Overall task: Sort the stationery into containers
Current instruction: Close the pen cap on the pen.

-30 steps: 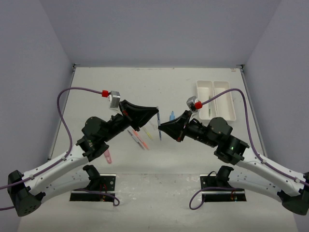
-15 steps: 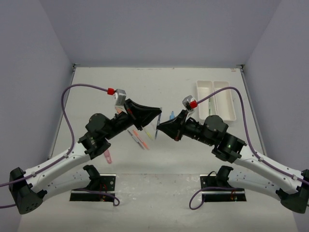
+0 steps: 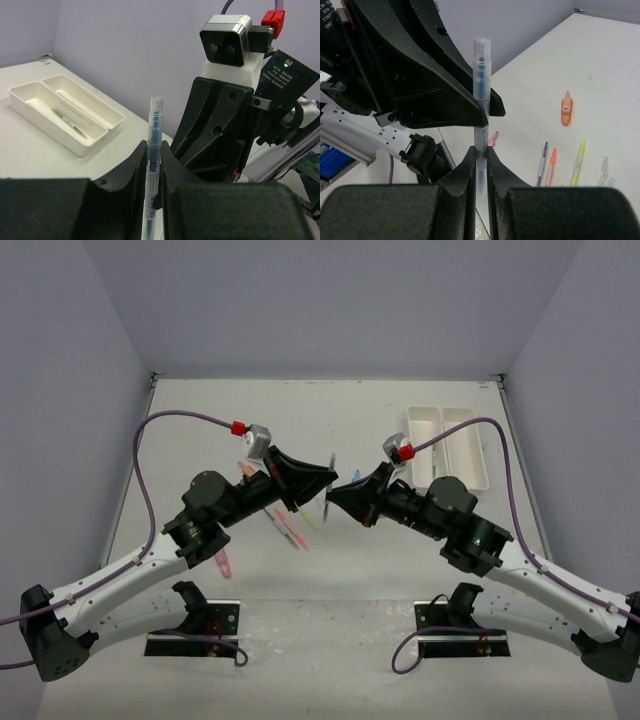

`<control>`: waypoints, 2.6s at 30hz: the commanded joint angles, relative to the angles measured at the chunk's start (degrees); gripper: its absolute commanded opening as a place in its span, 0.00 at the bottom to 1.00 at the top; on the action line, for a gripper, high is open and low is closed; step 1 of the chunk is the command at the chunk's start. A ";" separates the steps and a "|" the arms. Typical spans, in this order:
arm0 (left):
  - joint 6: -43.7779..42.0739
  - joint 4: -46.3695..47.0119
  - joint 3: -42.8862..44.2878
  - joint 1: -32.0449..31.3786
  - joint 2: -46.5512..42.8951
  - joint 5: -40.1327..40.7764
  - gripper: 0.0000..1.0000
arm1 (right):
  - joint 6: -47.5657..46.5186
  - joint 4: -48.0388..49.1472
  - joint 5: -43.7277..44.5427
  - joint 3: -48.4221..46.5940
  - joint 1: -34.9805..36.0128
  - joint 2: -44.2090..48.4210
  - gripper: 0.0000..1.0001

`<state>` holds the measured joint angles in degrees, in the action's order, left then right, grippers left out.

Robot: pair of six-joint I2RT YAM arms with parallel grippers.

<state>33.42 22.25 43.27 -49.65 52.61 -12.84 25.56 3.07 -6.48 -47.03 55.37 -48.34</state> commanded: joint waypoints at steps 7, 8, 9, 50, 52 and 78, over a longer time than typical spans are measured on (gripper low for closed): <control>-0.69 0.78 -0.05 -0.27 -1.81 -2.18 0.00 | -2.77 3.38 -3.47 -2.33 -0.09 -0.03 0.02; -0.36 1.51 -0.25 -0.27 -2.47 -2.11 0.00 | -2.57 4.30 -4.33 -2.00 -0.09 -0.23 0.21; 0.48 2.23 -0.80 -0.34 -3.43 -1.97 0.00 | -2.22 4.87 -4.69 -1.99 -0.15 -0.52 0.35; -2.72 -10.70 9.46 -0.27 -3.02 4.04 0.47 | -3.15 -2.97 -10.09 -8.53 -0.18 -5.44 0.00; -2.02 -10.09 9.42 -0.27 -2.69 2.11 0.41 | -3.20 -4.21 -9.44 -8.61 -0.14 -5.24 0.00; 9.33 -1.00 -11.01 -16.93 -2.72 5.98 0.00 | -9.43 -11.65 1.85 -41.79 -5.18 -18.94 0.00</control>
<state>40.08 32.27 38.36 -54.37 47.96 1.95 17.73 -27.33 -14.54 -75.58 54.59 -65.19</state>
